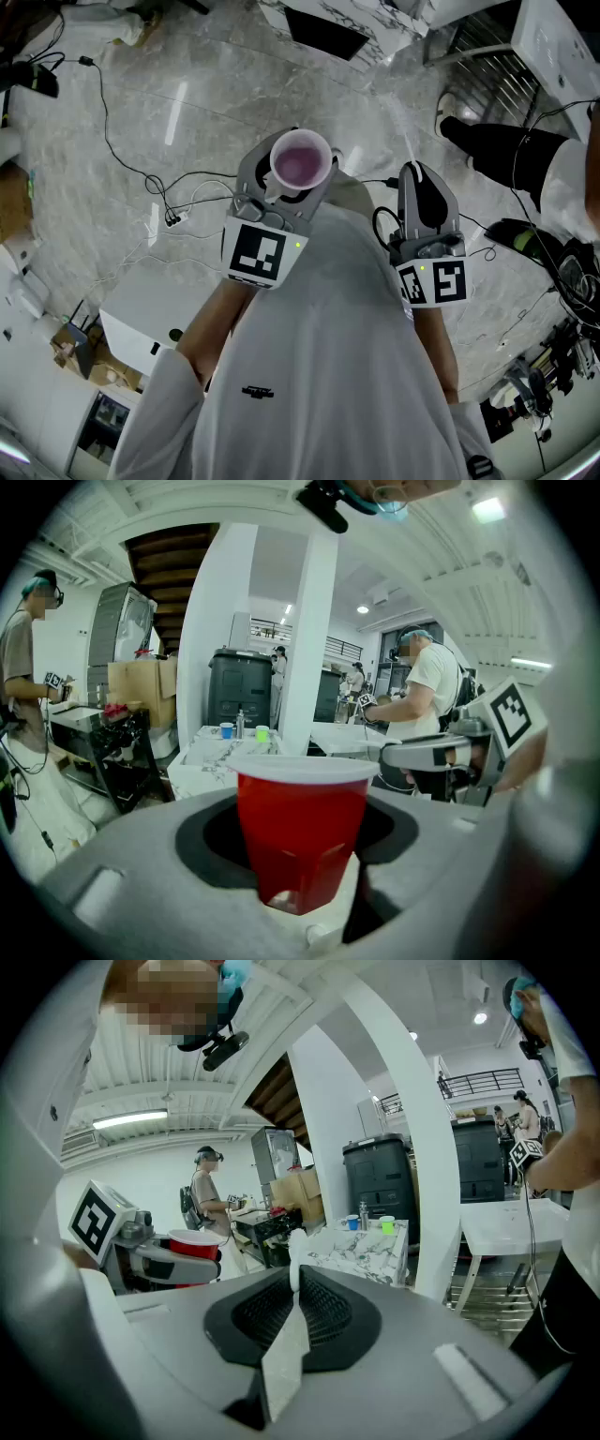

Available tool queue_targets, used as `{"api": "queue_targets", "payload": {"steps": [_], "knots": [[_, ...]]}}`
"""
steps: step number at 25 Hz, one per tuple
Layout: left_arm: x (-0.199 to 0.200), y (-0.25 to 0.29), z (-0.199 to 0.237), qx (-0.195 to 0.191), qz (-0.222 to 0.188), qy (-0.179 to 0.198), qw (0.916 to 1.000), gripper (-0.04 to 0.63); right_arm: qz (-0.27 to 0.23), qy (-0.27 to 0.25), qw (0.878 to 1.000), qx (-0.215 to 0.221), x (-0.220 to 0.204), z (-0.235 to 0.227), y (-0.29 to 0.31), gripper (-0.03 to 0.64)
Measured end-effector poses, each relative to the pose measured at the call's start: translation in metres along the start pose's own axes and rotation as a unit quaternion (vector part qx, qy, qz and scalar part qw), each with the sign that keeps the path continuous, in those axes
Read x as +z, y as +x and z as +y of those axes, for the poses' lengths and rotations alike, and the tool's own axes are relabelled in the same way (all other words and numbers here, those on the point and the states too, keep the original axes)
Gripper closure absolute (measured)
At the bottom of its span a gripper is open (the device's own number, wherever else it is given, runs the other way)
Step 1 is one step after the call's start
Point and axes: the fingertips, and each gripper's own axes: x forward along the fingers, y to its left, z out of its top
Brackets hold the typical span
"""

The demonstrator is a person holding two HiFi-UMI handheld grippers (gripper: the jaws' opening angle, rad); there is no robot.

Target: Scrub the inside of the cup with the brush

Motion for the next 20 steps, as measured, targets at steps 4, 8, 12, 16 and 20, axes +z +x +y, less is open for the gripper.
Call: {"api": "queue_targets", "payload": {"steps": [4,8,12,16,20], "knots": [[0.004,-0.012,-0.001,-0.01,-0.006,-0.009,0.9999,0.33,0.0,0.007,1.0,0.011,0.008,0.014,-0.001,0.589],[0.021,-0.014,0.005,-0.007,-0.022,0.016,0.9996,0.33,-0.017,-0.005,1.0,0.024,0.022,0.023,0.008,0.589],[0.038,-0.028,0.013,-0.005,-0.052,0.03,0.9982,0.33,-0.023,0.006,0.999,0.021,0.027,0.032,0.019,0.589],[0.034,-0.038,0.031,-0.008,-0.063,0.026,0.9977,0.33,-0.025,0.021,0.999,0.014,0.025,0.048,0.033,0.589],[0.034,-0.034,0.049,-0.021,-0.059,0.028,0.9976,0.33,-0.031,0.011,0.999,0.001,0.029,0.054,0.049,0.589]]}}
